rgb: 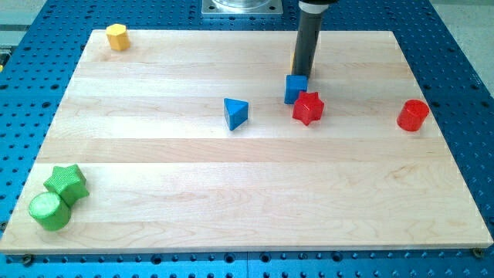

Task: Move the yellow heart to the top center of the board

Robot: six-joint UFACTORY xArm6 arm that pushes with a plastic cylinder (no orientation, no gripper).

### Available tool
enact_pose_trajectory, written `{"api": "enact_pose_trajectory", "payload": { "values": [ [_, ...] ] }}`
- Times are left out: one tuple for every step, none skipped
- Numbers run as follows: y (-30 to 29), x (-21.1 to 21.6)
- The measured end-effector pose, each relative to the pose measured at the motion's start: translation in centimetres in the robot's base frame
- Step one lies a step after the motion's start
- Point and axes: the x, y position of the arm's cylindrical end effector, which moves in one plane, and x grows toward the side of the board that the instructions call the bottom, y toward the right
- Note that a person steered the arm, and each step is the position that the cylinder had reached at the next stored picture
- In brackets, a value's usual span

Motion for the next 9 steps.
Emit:
{"api": "enact_pose_trajectory", "payload": {
  "values": [
    [6.8, -0.5],
    [0.1, -3.3],
    [-6.6, -3.9],
    [-12.5, -1.7],
    [-14.7, -2.5],
    [-10.1, -4.6],
    [-8.4, -5.4],
    [-4.9, -4.6],
    [-3.4, -7.0]
  ]
}}
